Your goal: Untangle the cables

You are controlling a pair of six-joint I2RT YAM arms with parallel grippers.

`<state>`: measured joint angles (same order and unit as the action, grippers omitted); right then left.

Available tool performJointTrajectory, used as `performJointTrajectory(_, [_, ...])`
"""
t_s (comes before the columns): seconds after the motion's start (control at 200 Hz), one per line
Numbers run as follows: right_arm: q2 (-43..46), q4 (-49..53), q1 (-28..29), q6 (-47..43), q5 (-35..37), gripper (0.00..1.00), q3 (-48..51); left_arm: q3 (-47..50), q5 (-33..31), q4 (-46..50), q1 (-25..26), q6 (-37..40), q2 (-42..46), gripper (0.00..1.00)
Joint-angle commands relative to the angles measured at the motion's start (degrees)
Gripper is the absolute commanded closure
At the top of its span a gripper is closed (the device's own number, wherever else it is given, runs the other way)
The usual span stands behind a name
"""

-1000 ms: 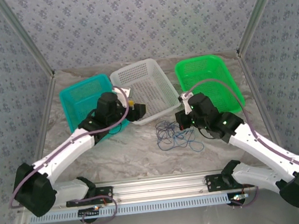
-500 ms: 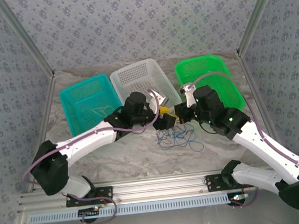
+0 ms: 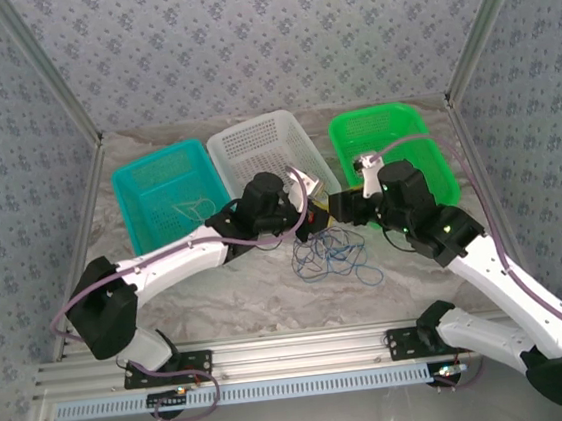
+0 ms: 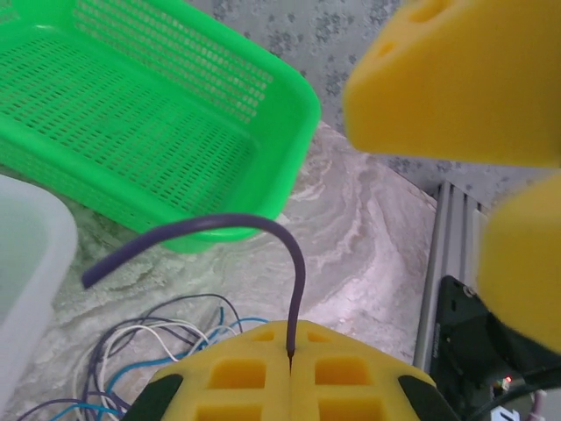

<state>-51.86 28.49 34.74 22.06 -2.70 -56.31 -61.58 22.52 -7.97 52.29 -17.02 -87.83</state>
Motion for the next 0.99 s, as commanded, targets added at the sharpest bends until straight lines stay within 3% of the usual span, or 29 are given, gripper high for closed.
performJointTrajectory(0.0, [2.99, 0.55, -0.29, 0.33, 4.51, 0.3, 2.96, -3.22, -4.52, -1.7, 0.35, -1.77, 2.86, 1.0])
performJointTrajectory(0.055, [4.57, -0.18, -0.27, 0.68, 6.71, 0.21, 4.78, -3.95, -5.51, -1.56, 0.37, -2.35, 3.35, 1.0])
performJointTrajectory(0.125, [6.65, -0.7, -0.3, 0.66, 8.91, 0.18, 7.13, -5.16, -6.88, -0.51, 0.27, -3.36, 3.65, 1.0])
performJointTrajectory(0.29, [10.03, -1.54, -0.29, 0.52, 10.78, 0.18, 13.42, -6.06, -7.84, -0.98, -0.3, -6.55, 4.46, 1.0])
performJointTrajectory(0.43, [10.05, -4.03, -0.38, 2.68, 9.68, 0.25, 18.53, -4.43, -7.03, -4.01, -0.77, -8.21, 6.05, 1.0])
performJointTrajectory(0.735, [4.46, -17.65, -0.82, 8.17, 4.04, 0.23, 25.6, -2.45, -5.79, -7.26, -1.21, -10.14, 9.38, 1.0])
performJointTrajectory(0.989, [-1.32, -26.45, -1.04, 9.16, 3.26, 0.21, 25.77, -1.56, -4.16, -8.97, -1.27, -10.84, 10.0, 1.0])
